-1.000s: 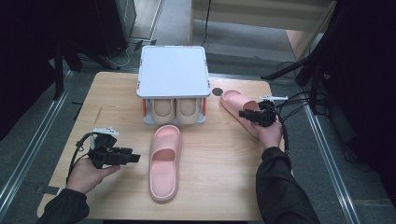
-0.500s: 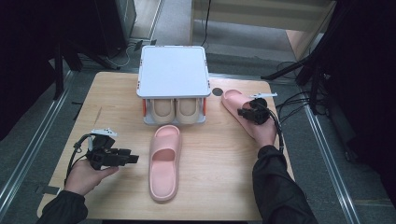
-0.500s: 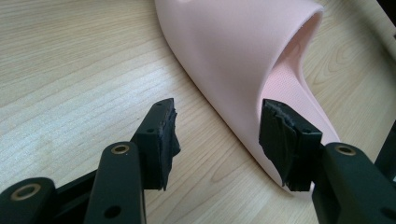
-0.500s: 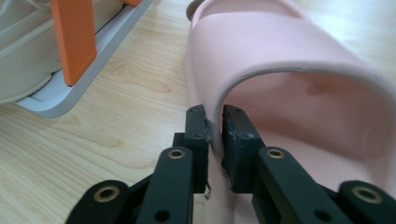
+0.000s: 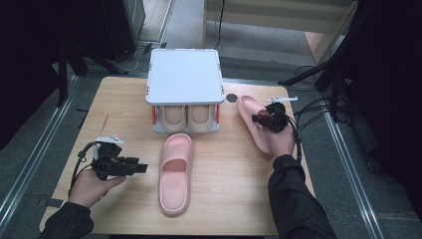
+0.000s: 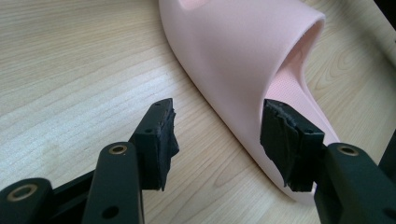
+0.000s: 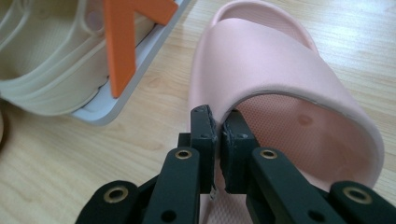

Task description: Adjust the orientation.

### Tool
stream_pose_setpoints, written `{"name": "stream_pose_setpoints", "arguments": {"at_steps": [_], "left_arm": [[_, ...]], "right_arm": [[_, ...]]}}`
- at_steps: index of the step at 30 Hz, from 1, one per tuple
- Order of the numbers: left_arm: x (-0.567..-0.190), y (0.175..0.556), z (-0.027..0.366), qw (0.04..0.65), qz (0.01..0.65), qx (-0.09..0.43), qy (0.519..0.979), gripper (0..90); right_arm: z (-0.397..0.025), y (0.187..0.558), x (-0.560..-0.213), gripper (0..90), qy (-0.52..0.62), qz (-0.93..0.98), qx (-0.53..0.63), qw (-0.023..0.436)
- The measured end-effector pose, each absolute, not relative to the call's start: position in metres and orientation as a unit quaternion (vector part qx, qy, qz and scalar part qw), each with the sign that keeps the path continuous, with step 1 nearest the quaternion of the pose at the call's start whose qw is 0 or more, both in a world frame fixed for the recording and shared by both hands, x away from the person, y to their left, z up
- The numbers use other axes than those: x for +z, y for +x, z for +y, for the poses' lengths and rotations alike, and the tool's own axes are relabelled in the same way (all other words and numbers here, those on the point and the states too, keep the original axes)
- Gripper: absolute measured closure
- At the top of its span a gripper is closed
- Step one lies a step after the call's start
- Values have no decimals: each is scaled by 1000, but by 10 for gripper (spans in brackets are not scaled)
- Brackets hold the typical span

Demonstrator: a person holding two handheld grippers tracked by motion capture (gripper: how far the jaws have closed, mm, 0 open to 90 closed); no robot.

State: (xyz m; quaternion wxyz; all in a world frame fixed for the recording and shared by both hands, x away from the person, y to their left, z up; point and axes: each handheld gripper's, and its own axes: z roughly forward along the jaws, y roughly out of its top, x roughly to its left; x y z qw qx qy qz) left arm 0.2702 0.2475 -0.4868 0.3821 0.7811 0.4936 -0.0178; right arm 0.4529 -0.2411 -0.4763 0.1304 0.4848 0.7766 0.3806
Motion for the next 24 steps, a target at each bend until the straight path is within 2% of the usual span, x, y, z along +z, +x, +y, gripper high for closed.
{"name": "stream_pose_setpoints", "arguments": {"at_steps": [9,19,24], "left_arm": [[-484,275,244,393,472,-3,789,510],[-484,287,235,393,459,-9,797,517],[-479,291,231,398,450,-1,799,615]], "right_arm": [[-235,419,-459,859,467,783,388,135],[-225,378,-448,859,450,788,404,119],[-217,356,-443,857,441,792,408,111]]}}
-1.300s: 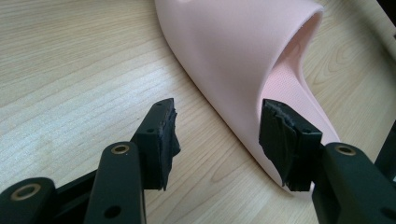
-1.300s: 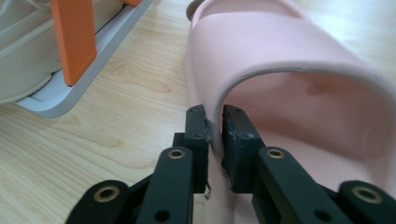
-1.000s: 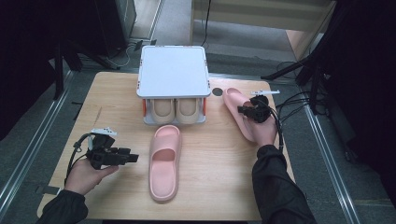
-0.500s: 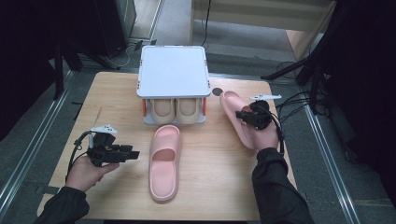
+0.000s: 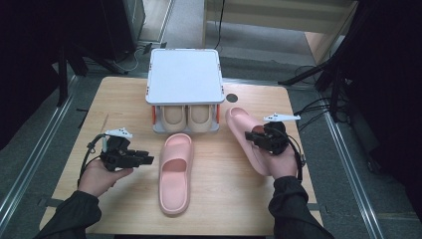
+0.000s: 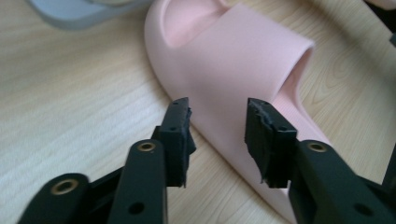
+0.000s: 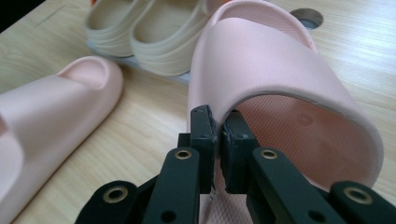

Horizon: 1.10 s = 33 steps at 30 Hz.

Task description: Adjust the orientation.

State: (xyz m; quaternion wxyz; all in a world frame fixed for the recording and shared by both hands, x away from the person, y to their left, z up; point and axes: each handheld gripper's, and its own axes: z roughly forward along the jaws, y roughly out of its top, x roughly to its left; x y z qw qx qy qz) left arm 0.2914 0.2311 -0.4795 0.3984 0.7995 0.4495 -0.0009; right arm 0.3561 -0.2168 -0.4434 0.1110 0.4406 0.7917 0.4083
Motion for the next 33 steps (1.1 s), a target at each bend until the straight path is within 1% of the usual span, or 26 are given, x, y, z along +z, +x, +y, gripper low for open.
{"name": "stream_pose_setpoints", "arguments": {"at_steps": [6,9,11,15,18,22,27,33], "left_arm": [[-477,298,228,402,442,-5,802,671],[-476,301,225,400,441,-8,803,670],[-476,303,223,402,437,-7,805,653],[-477,306,218,398,430,-6,810,649],[-478,309,216,395,433,-16,810,648],[-478,311,216,395,436,-20,808,667],[-479,311,215,390,435,-21,811,667],[-479,311,215,387,434,-18,813,655]], "right_arm": [[-203,333,-443,857,425,802,405,108],[-196,325,-447,854,418,809,400,104],[-192,321,-450,854,417,810,402,95],[-184,316,-456,854,418,812,398,83],[-177,313,-461,854,413,819,390,77],[-168,311,-468,853,407,829,377,72],[-156,310,-476,851,402,839,361,69],[-143,309,-482,851,388,850,349,77]]}}
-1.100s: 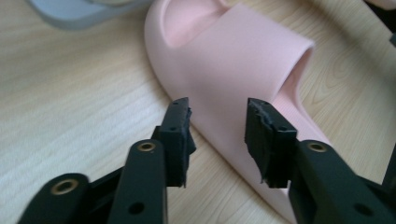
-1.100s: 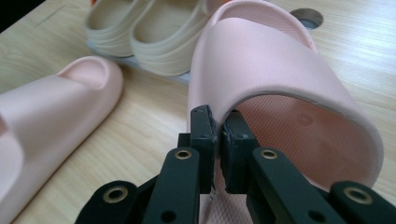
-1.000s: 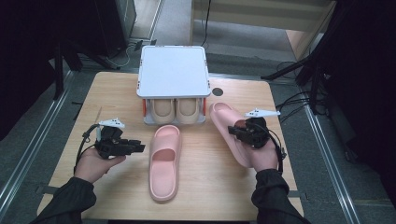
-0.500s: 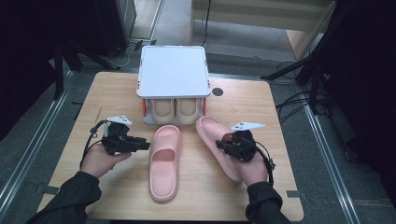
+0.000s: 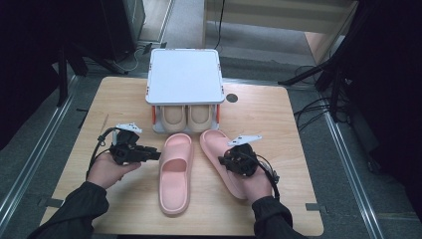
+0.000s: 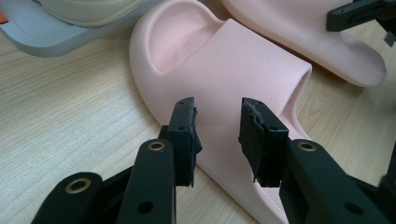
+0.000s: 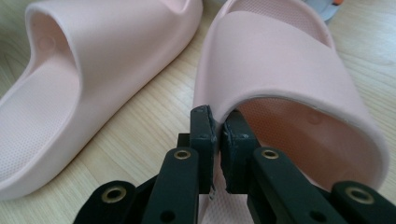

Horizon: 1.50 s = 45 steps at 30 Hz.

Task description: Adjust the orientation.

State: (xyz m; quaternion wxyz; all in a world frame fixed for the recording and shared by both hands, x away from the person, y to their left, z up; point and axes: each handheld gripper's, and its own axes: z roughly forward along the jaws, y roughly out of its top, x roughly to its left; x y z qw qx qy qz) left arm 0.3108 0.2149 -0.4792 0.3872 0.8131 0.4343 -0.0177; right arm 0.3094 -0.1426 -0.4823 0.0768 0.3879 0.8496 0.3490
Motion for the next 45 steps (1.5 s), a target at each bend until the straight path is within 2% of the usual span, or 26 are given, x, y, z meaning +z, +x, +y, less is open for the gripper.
{"name": "stream_pose_setpoints", "arguments": {"at_steps": [12,21,25,28,34,38,41,45], "left_arm": [[-480,310,213,387,427,-14,818,644],[-481,310,211,382,425,-15,820,642],[-481,310,211,383,425,-15,820,634],[-481,310,212,386,425,-15,819,634],[-480,310,215,391,427,-11,815,633],[-479,310,216,391,430,-9,814,647],[-480,311,217,389,431,-9,814,665],[-483,311,219,393,421,0,817,721]], "right_arm": [[-120,302,-491,827,372,861,337,82],[-112,302,-493,819,374,856,352,65],[-107,301,-494,789,368,856,358,59],[-110,302,-491,734,362,854,370,54],[-125,298,-478,714,370,844,387,44],[-138,293,-469,743,373,833,407,40],[-147,292,-462,798,373,828,416,46],[-163,301,-459,843,383,821,418,60]]}}
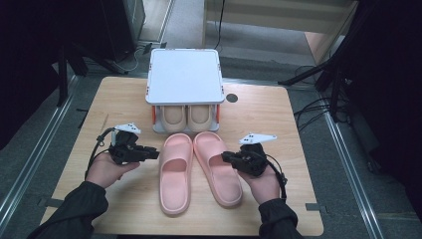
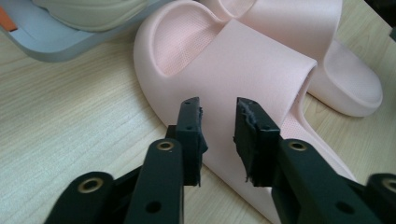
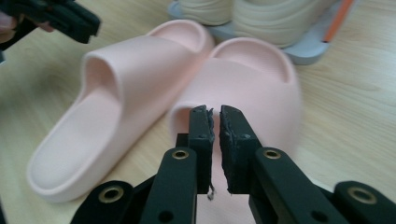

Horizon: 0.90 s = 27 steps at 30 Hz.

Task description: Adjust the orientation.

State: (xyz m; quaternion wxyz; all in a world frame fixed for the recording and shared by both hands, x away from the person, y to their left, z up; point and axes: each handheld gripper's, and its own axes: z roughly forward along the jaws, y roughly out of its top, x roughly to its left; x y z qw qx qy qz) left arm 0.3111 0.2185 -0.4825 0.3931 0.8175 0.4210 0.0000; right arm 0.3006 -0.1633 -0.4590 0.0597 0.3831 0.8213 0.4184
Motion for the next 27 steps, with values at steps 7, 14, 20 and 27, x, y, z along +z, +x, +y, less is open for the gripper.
{"name": "stream_pose_setpoints", "arguments": {"at_steps": [7,14,20,27], "left_arm": [[-492,317,217,379,420,-8,824,751],[-503,323,218,363,433,-27,825,746],[-507,324,215,353,433,-29,829,736],[-509,324,212,346,428,-34,835,733]], "right_arm": [[-189,324,-469,849,419,807,410,73],[-190,340,-485,839,435,809,389,72],[-187,345,-496,819,441,818,361,76],[-176,343,-503,822,437,829,340,75]]}}
